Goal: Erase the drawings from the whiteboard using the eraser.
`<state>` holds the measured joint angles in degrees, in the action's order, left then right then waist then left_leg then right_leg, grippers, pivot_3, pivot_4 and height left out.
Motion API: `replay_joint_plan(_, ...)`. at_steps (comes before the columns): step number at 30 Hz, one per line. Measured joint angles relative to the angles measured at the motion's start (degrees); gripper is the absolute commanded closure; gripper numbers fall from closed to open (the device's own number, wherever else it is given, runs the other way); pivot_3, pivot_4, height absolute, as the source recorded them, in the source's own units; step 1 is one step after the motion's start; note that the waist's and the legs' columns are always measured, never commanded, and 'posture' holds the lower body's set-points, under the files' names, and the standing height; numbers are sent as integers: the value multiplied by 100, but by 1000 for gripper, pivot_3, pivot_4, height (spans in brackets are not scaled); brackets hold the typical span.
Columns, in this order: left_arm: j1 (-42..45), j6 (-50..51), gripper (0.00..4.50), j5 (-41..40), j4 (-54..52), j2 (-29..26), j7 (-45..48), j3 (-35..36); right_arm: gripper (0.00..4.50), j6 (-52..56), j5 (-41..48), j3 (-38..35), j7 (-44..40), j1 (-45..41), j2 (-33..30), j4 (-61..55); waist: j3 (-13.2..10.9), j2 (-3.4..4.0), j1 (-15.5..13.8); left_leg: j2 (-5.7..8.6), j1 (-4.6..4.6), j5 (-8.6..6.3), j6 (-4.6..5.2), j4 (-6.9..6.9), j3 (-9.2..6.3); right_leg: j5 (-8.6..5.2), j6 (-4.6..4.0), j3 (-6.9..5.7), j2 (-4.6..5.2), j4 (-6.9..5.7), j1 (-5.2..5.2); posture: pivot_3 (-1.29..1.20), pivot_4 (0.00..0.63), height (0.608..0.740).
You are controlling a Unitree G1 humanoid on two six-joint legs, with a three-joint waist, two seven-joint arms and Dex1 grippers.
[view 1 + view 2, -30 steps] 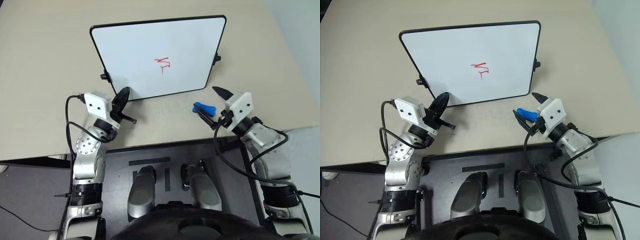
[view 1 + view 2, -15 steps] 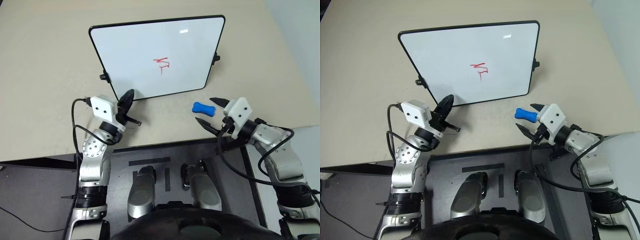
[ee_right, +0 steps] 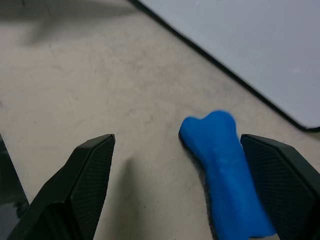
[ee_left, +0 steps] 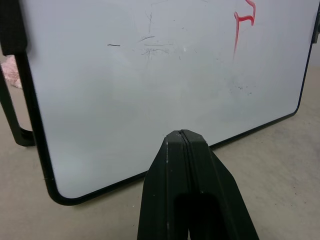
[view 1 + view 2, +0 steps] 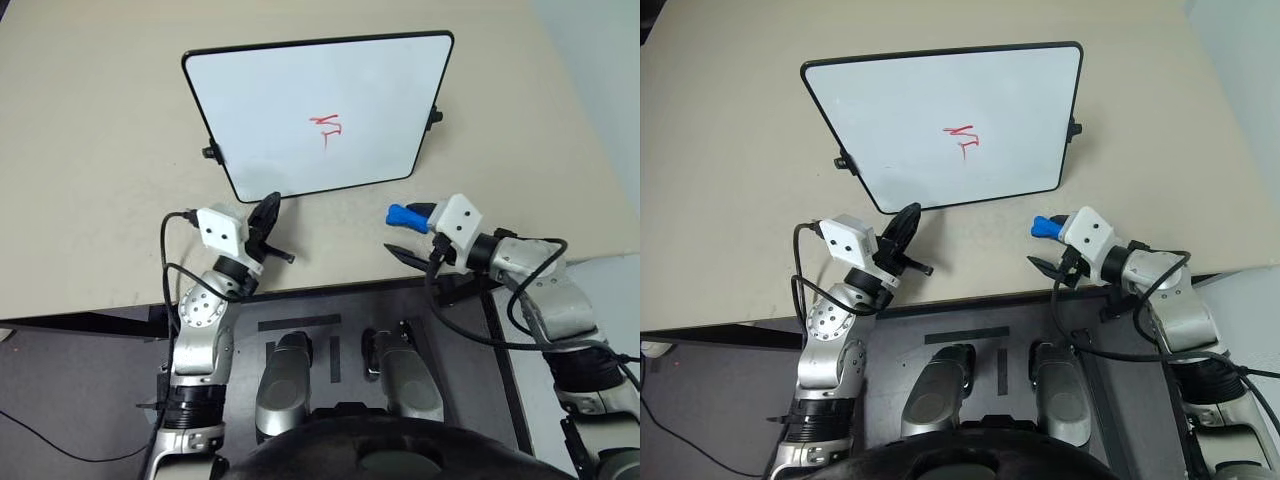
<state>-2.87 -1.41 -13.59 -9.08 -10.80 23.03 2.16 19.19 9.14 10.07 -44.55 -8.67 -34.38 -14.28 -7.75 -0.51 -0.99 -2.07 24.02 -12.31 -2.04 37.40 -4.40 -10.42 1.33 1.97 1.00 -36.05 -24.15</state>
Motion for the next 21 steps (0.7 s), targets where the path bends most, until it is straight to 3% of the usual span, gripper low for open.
replay_joint_plan(8, 3, -8, 4500, 7, 0, 14, -73, 0, 244, -58, -51, 4, -75, -115, 3, 278, 0, 0, 0, 0, 0, -2, 1, 0, 1, 1, -1, 0, 0, 1, 1, 0, 150, 740)
replay_joint_plan(9, 6, -8, 4500, 7, 0, 15, -78, 0, 407, -71, -58, 4, -74, -123, 10, 300, 0, 0, 0, 0, 0, -1, 1, 0, 1, 1, -1, 0, 0, 1, 1, 0, 150, 740)
replay_joint_plan(11, 23, -9, 4500, 8, 0, 16, -88, 0, 809, -108, -102, 4, -65, -148, 27, 355, 0, 0, 0, 0, -1, -1, 1, 1, 1, 1, -2, 0, 0, 0, 1, 0, 150, 740)
replay_joint_plan(21, 154, -84, 4500, 7, 17, 28, -82, -15, 4313, -356, -366, -41, 143, -340, 84, 646, 1, -1, 2, 0, -4, -1, 2, 2, -2, 11, -19, 0, 1, -1, 5, 0, 150, 740)
